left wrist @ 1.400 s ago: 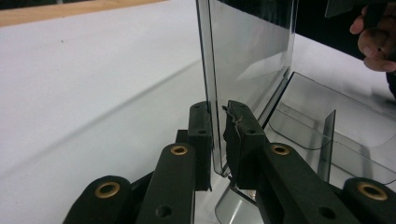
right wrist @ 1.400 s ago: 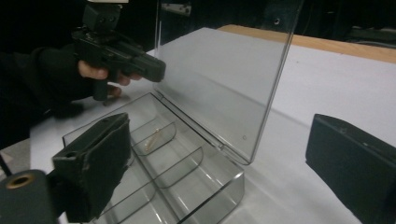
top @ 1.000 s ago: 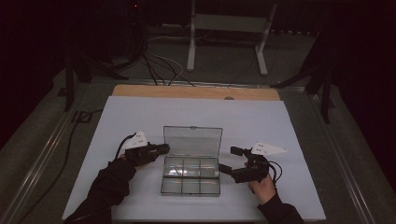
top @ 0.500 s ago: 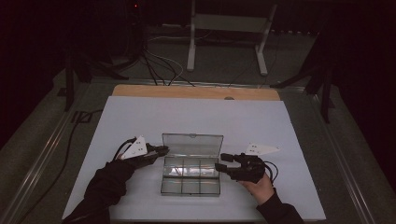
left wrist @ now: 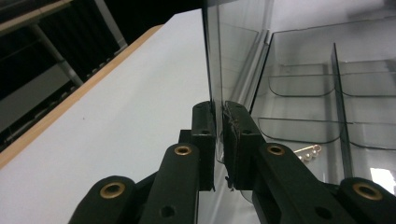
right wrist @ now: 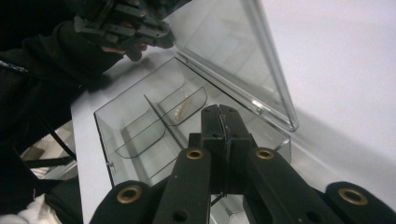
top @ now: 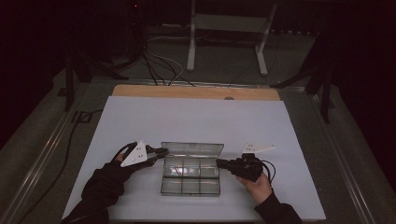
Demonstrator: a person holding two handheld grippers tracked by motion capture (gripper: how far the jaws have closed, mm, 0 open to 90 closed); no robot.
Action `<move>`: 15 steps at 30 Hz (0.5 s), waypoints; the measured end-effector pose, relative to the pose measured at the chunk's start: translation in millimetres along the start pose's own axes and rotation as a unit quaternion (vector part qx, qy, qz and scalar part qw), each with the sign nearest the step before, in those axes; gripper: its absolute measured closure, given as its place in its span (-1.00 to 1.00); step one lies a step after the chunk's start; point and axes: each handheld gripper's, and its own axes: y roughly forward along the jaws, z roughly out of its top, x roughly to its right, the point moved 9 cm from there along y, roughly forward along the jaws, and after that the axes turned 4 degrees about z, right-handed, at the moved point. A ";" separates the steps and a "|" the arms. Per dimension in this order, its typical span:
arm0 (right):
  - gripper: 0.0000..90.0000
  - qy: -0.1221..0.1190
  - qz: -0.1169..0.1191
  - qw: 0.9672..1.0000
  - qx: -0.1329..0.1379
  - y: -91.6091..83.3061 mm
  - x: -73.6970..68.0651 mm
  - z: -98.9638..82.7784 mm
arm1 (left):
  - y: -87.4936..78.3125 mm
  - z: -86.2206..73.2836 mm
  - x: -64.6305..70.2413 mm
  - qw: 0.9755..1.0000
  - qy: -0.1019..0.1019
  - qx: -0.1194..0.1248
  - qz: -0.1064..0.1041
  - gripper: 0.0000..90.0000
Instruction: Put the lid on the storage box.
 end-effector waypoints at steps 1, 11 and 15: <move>1.00 0.003 0.000 1.000 0.000 0.0 0.4 -0.1 | -0.4 0.1 0.7 1.000 0.005 0.001 -0.002 0.88; 1.00 0.007 0.001 1.000 -0.002 1.0 0.0 -1.1 | -3.2 0.3 6.3 1.000 0.011 0.010 -0.019 0.84; 1.00 0.007 0.001 1.000 -0.001 0.7 0.1 -1.0 | -3.5 0.3 6.2 1.000 -0.013 0.012 -0.021 0.73</move>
